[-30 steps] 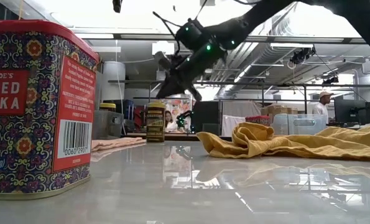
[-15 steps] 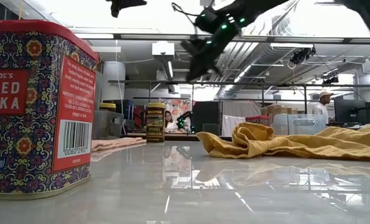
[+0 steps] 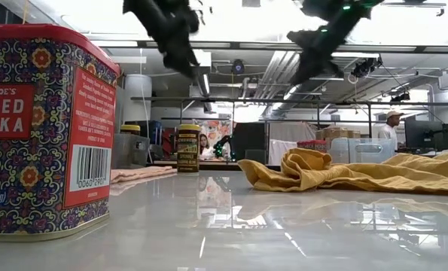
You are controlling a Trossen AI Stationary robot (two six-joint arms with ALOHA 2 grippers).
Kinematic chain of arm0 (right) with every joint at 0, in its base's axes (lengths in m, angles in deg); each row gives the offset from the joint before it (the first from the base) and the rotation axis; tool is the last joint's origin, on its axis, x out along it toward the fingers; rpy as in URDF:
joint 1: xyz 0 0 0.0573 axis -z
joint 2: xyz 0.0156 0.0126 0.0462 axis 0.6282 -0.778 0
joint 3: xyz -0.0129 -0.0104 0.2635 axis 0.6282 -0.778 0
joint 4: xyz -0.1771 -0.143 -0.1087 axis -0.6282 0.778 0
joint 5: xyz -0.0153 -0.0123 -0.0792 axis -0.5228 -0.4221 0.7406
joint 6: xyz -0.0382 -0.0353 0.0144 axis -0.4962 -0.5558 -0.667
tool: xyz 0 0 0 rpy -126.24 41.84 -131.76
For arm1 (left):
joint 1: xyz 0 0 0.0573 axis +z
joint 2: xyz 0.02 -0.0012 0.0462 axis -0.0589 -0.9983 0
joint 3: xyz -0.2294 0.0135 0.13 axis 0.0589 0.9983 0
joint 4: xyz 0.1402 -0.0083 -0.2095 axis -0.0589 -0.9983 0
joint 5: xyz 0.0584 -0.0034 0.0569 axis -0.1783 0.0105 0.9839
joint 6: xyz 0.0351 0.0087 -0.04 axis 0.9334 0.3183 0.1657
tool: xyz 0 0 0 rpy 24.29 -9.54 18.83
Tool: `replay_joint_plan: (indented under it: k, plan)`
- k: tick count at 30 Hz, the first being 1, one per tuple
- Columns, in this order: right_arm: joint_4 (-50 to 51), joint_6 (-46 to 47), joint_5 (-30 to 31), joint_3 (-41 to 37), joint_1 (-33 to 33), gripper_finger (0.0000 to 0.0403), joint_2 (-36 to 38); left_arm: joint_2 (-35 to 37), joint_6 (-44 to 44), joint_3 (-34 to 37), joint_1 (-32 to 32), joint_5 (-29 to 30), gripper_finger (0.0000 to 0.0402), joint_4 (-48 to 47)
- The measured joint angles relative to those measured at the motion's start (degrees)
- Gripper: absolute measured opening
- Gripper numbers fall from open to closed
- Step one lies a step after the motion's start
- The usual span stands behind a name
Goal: Sort spices by type
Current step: Put the yellow seasoning bottle into the black bin
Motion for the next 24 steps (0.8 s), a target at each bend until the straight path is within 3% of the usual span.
replay_joint_plan:
  k: [3,12,24]
  plan:
    - [-0.72,4.44,0.08,-6.66,-0.8,0.0,5.91,-5.37,3.35,-3.04,0.01,3.7,0.034,-3.57]
    - [-7.35,14.39,0.02,-20.95,-2.71,0.0,15.14,-13.22,9.23,-2.8,0.01,4.11,0.0342,-4.09]
    - [-10.75,14.9,-0.43,-24.0,-3.48,0.0,15.63,-18.07,14.41,-2.74,-0.07,4.35,0.0342,-4.42]
